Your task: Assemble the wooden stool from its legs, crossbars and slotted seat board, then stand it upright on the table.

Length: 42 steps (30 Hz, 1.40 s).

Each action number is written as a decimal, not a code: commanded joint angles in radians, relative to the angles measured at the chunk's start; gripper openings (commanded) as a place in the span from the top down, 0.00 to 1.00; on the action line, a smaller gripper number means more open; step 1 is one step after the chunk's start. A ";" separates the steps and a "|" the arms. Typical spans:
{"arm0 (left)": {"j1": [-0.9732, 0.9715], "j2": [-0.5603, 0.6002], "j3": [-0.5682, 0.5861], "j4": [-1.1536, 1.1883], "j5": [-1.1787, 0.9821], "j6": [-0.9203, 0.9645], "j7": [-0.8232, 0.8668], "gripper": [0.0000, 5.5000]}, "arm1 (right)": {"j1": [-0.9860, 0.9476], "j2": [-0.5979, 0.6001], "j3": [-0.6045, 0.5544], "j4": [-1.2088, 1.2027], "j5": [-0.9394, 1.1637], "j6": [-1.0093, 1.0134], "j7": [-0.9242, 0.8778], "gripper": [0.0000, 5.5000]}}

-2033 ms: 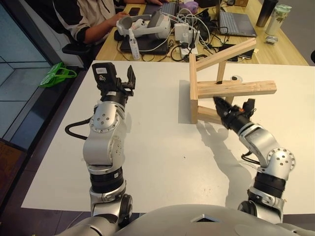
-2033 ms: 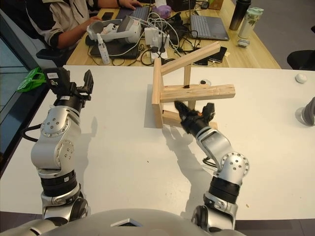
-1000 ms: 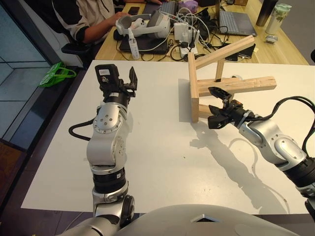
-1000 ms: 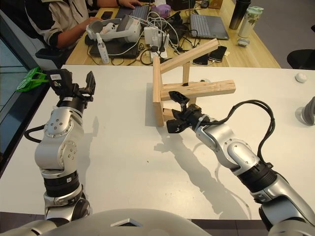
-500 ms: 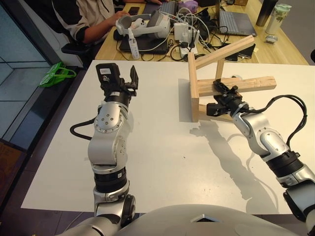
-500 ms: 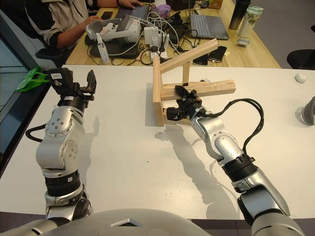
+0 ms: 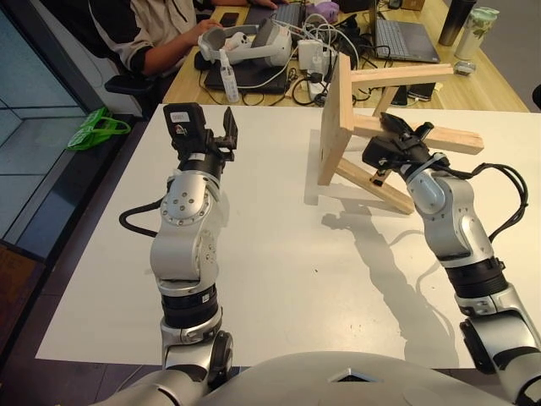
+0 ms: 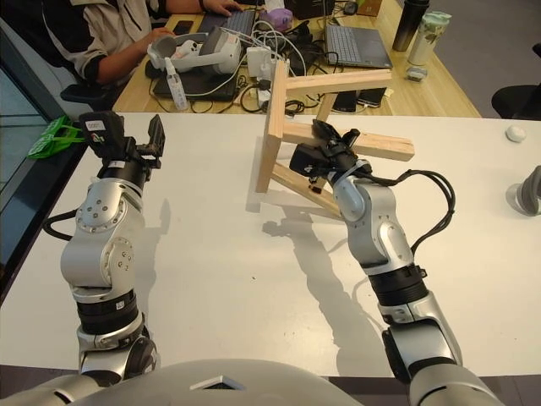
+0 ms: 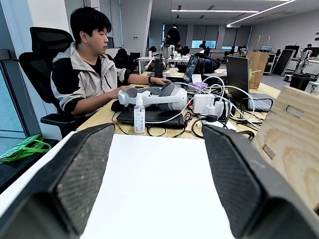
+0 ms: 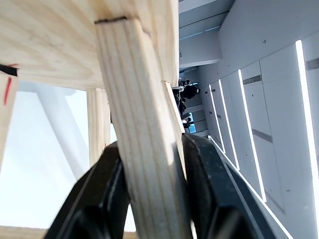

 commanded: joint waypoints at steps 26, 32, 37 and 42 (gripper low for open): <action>0.144 0.011 -0.003 -0.060 0.011 -0.078 -0.027 0.41 | 0.411 0.174 -0.348 -0.329 0.966 0.314 0.202 0.30; 0.428 0.023 -0.109 -0.025 0.066 -0.373 -0.090 0.41 | 0.582 0.366 -0.397 -0.253 0.784 0.050 -0.197 0.26; 0.522 -0.015 -0.146 0.019 0.073 -0.486 -0.083 0.41 | 0.598 0.463 -0.448 -0.186 0.892 -0.036 -0.265 0.26; 0.533 -0.071 -0.073 0.065 -0.023 -0.510 -0.078 0.41 | 0.599 0.462 -0.388 -0.175 0.918 -0.088 -0.214 0.26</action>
